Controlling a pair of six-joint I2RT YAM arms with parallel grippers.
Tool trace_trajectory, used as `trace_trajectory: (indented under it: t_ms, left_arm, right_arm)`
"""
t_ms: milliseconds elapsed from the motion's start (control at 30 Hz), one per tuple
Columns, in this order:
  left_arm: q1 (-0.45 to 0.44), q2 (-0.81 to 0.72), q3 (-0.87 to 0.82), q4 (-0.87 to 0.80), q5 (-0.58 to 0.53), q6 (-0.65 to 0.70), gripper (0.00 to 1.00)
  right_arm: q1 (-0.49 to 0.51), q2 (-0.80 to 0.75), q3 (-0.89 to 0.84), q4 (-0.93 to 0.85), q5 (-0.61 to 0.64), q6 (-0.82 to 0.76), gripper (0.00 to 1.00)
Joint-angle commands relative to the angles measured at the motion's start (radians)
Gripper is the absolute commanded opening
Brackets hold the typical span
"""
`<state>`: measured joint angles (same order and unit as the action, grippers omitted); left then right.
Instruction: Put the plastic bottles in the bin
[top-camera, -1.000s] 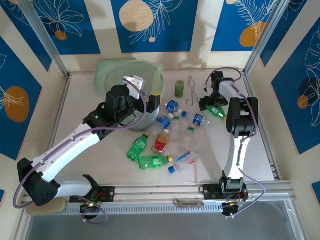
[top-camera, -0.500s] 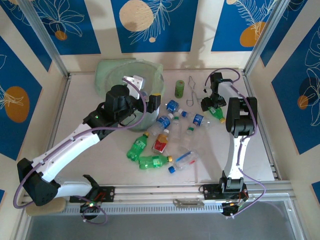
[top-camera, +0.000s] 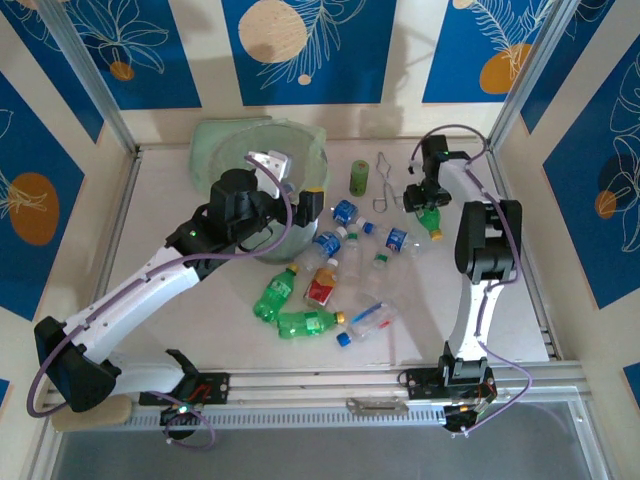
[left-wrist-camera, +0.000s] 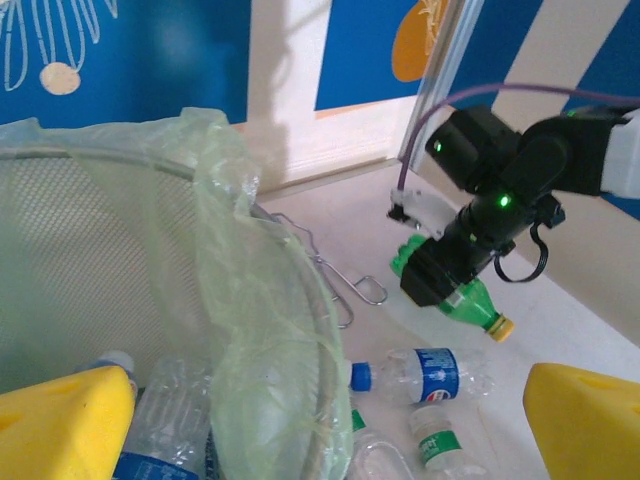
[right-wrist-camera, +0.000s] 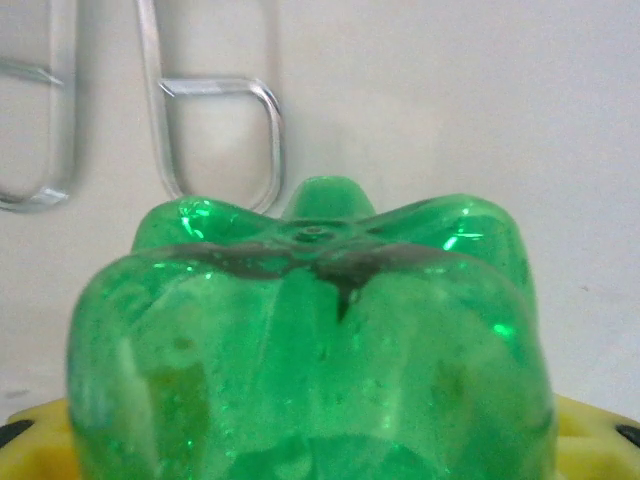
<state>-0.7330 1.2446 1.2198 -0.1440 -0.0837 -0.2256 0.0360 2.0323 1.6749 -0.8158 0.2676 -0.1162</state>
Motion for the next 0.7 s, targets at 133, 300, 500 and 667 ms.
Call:
trace_trajectory:
  t_ms: [133,300,500,667]
  left_arm:
    - [0.005,0.031,0.044,0.066,0.216,0.008,1.00]
    - [-0.019,0.059,0.068,0.058,0.249,0.016,1.00]
    - [-0.059,0.058,0.070,0.034,0.194,0.059,1.00]
    - [-0.068,0.070,0.073,0.026,0.198,0.059,1.00]
  right_arm:
    - [0.047,-0.318,-0.050,0.115,-0.280,0.273,0.55]
    - [0.075,-0.486,-0.208,0.309,-0.440,0.564,0.56]
    - [0.150,-0.655,-0.399,0.571,-0.496,0.831,0.55]
    - [0.207,-0.758,-0.509,0.783,-0.512,0.990,0.54]
